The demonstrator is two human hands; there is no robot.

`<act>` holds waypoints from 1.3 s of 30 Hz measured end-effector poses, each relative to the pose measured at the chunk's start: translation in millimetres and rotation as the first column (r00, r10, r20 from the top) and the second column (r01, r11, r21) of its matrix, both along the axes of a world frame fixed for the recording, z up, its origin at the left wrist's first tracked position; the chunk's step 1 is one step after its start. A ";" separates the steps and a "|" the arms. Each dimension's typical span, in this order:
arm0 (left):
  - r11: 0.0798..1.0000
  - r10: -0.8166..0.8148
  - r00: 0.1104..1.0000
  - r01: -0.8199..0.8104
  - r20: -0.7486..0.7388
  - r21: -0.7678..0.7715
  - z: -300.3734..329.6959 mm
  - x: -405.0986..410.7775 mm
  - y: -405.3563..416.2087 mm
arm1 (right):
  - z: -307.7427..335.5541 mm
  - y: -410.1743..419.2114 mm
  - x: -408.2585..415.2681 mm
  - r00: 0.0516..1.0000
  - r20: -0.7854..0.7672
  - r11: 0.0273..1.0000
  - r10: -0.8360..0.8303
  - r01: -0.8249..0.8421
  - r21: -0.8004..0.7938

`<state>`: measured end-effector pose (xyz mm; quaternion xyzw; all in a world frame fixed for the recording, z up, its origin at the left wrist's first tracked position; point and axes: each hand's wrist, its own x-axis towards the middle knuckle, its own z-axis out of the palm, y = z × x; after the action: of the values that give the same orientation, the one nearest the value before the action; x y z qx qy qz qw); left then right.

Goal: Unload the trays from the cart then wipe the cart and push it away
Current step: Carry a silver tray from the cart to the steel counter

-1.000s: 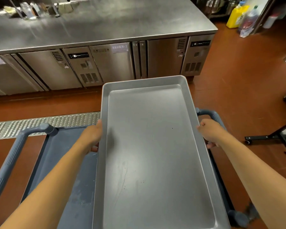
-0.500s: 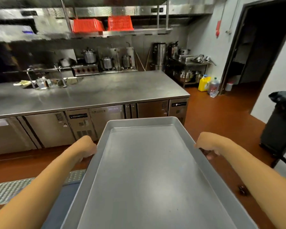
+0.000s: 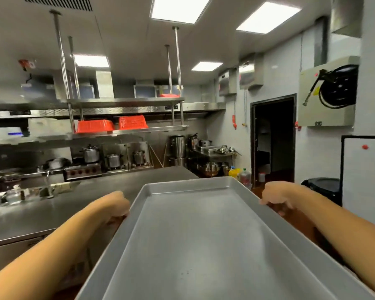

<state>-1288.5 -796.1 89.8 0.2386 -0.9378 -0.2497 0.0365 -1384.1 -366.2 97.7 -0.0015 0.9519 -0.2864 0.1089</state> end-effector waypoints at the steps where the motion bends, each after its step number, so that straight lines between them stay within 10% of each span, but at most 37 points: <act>1: 1.000 -0.011 1.000 0.011 -0.026 0.008 9.3 -1.3 6.6 | 11.0 6.7 3.8 1.000 -0.009 1.000 -0.022 0.022 -0.006; 26: 0.909 -0.280 0.959 0.247 0.053 0.335 60.7 -68.5 199.8 | 60.7 234.1 34.5 0.952 0.115 0.950 -0.282 0.294 -0.101; 39: 0.944 -0.096 0.993 0.071 0.064 0.323 48.8 -112.7 367.9 | 65.8 390.5 -73.2 0.987 0.094 0.989 -0.128 0.134 -0.060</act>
<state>-1401.2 -428.2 138.6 0.2110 -0.8948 -0.3903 -0.0502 -1457.3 24.2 163.5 0.0703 0.9341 -0.3238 0.1327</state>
